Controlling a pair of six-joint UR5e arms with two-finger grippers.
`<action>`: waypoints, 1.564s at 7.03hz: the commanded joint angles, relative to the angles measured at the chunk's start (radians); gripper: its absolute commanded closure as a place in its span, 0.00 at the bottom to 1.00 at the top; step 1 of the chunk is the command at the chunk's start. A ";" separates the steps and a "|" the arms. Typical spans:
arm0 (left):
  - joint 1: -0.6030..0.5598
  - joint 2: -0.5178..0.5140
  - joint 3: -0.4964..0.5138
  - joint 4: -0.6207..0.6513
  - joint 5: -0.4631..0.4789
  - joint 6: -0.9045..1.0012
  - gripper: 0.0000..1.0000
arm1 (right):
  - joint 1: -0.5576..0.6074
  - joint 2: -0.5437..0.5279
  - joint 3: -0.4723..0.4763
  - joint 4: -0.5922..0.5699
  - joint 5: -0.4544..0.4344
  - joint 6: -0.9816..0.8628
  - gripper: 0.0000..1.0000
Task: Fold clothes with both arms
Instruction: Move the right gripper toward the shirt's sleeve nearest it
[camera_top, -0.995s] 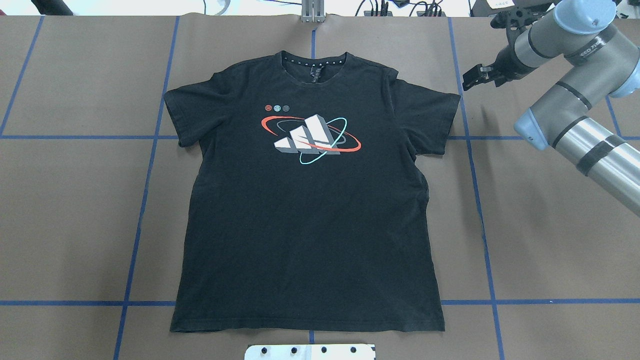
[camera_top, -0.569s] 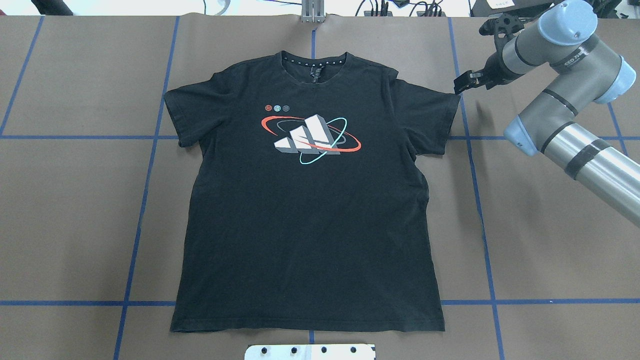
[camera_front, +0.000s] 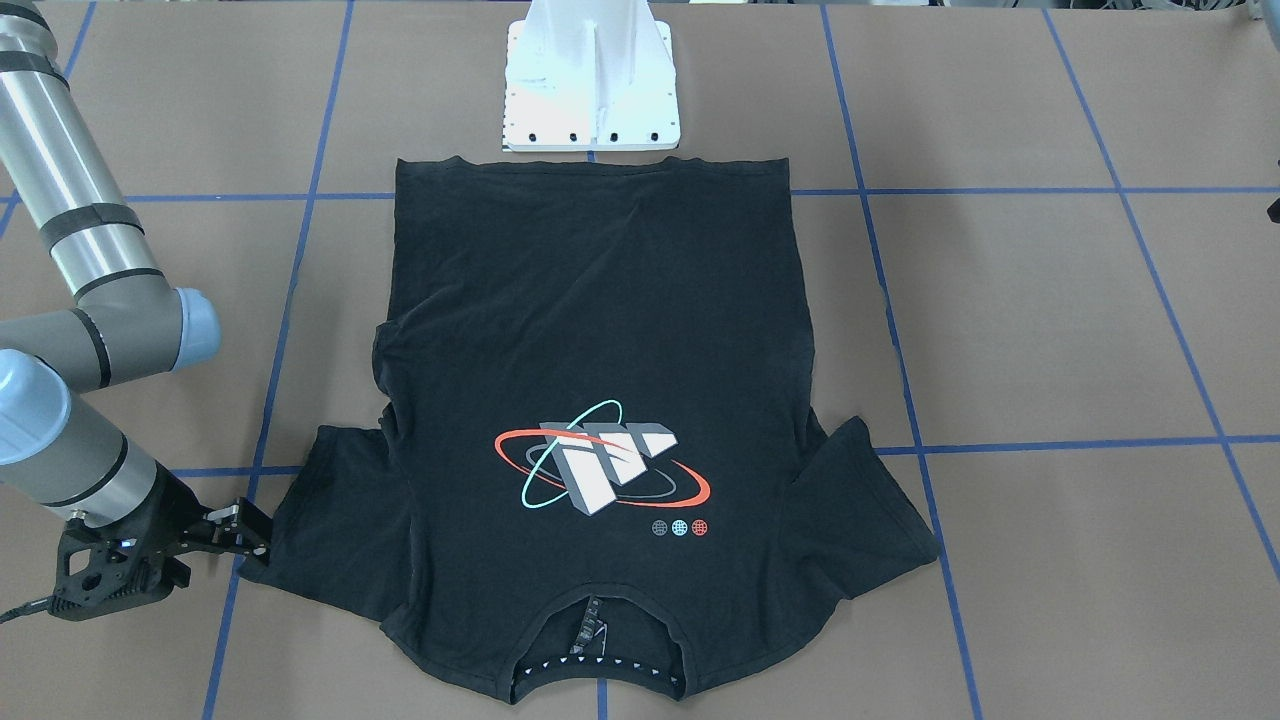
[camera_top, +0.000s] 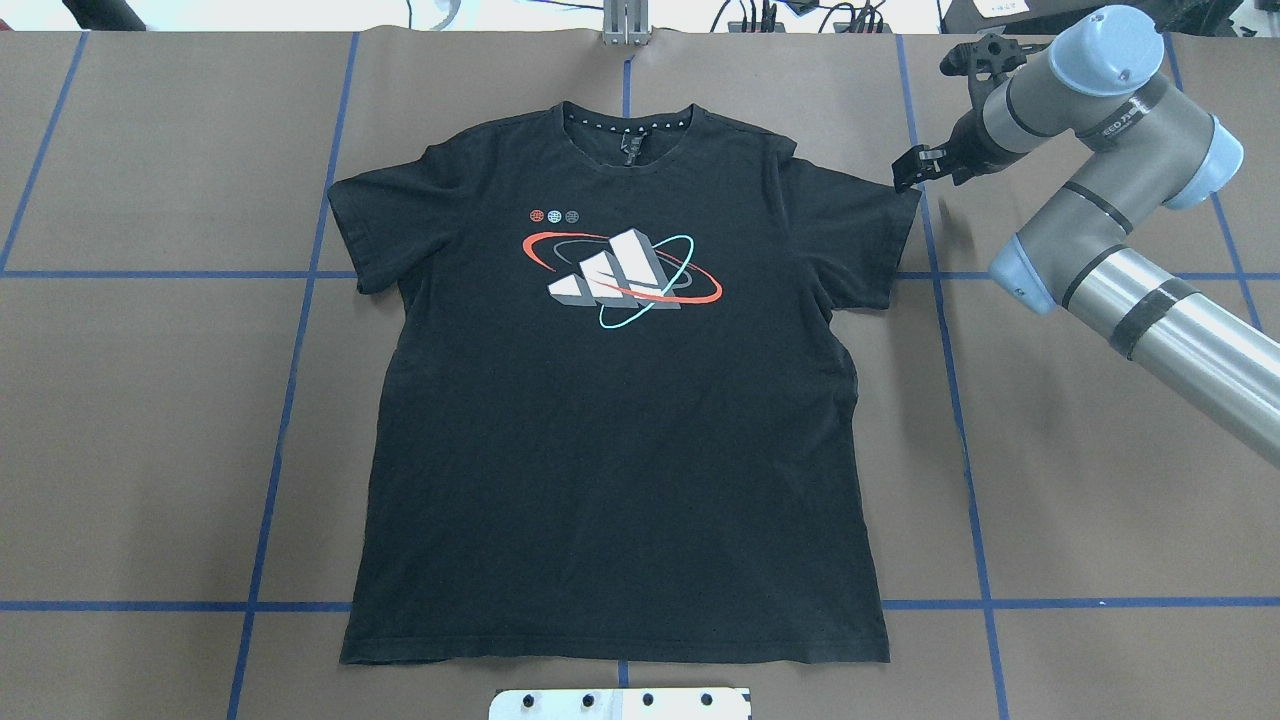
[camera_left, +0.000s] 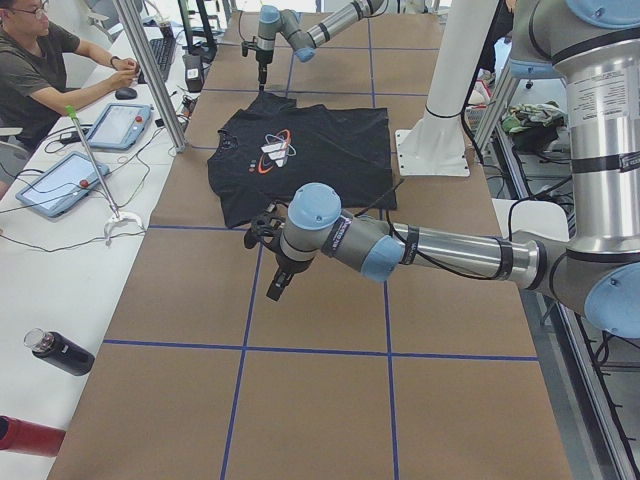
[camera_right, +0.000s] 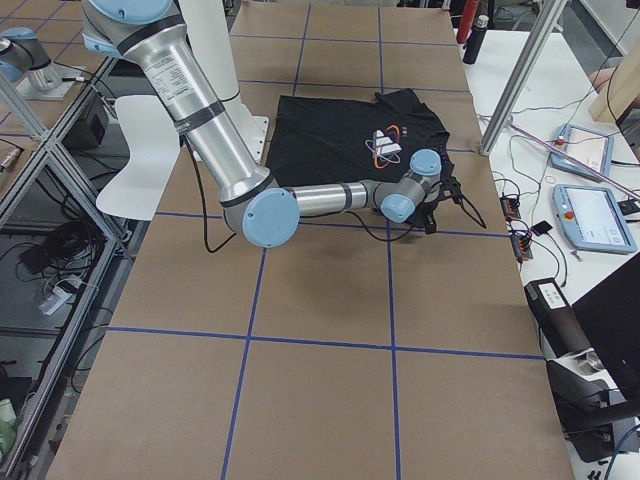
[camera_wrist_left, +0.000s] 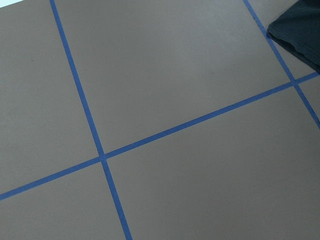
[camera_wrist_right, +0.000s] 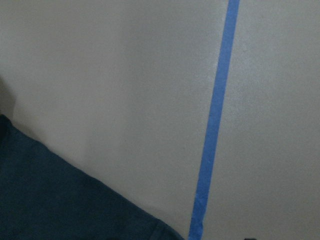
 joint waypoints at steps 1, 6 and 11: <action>0.000 0.000 0.000 0.001 -0.001 0.000 0.00 | -0.020 0.005 -0.003 0.000 -0.034 0.004 0.21; 0.000 0.000 -0.002 0.000 -0.001 0.001 0.00 | -0.024 0.005 -0.015 0.000 -0.034 0.004 0.79; 0.000 0.000 -0.003 0.000 -0.001 0.001 0.00 | -0.014 0.005 0.046 0.000 0.004 0.050 1.00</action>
